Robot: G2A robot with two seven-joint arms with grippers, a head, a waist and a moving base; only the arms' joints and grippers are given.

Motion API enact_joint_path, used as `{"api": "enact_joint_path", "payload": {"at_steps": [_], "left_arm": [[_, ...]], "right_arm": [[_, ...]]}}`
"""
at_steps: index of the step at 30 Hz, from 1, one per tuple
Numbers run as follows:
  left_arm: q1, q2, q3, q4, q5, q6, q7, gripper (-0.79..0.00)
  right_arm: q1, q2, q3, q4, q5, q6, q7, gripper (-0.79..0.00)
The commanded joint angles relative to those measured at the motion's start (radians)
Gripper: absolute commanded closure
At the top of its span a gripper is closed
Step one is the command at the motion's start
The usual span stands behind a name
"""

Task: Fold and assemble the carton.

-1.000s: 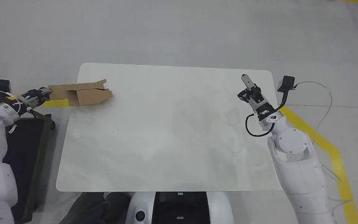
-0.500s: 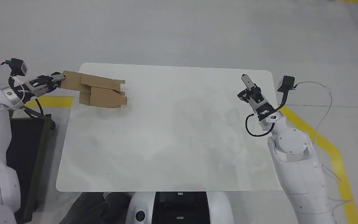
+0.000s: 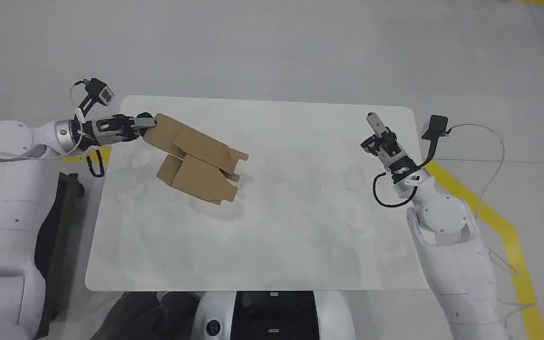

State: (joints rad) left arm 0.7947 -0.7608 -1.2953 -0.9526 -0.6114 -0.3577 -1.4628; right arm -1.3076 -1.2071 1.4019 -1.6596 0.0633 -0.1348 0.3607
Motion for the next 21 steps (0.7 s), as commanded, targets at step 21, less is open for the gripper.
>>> {"api": "enact_joint_path", "payload": {"at_steps": [21], "left_arm": [[-0.169, -0.098, 0.225, 0.078, -0.056, -0.032, 0.032, 0.000]], "right_arm": [[0.000, 0.000, 0.000, 0.000, 0.000, 0.000, 0.000, -0.785]]}}
